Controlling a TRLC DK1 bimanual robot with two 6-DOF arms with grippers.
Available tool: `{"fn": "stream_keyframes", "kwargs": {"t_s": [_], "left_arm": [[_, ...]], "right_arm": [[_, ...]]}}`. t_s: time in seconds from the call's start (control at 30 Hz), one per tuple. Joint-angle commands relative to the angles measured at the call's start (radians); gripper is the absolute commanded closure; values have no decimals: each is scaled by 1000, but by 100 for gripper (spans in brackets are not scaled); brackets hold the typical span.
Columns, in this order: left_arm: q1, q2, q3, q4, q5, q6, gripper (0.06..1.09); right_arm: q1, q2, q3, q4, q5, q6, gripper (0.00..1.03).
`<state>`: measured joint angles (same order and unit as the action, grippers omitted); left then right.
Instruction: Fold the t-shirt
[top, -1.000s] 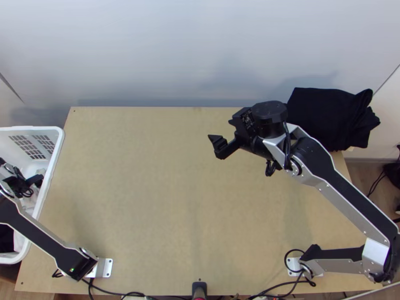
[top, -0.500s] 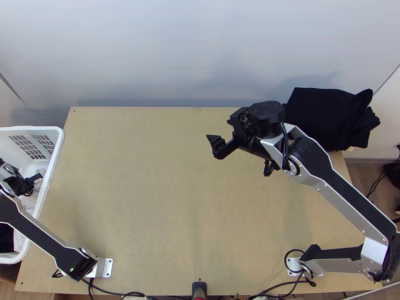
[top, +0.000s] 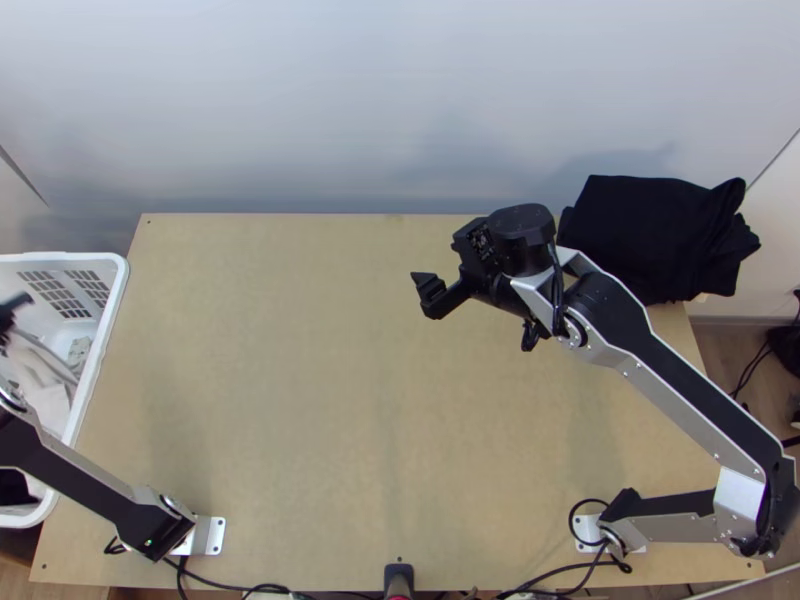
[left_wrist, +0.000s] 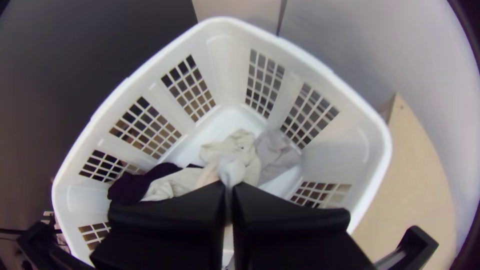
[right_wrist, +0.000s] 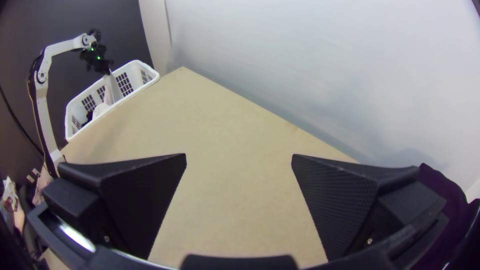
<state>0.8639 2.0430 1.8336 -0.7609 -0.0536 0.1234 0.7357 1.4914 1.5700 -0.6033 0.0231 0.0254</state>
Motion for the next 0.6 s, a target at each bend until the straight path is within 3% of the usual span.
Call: {"fn": "stream_keyframes", "kwargs": {"t_s": [0.0, 0.1, 0.57], "left_arm": [[-43, -121, 309, -295, 78, -65, 104], [-71, -141, 483, -357, 95, -107, 104], [-187, -506, 484, -6, 81, -186, 105]], "right_arm": [[-1, -8, 4, 2, 1, -1, 5], [-6, -28, -2, 2, 8, -1, 5], [-50, -148, -116, 2, 12, 1, 5]]}}
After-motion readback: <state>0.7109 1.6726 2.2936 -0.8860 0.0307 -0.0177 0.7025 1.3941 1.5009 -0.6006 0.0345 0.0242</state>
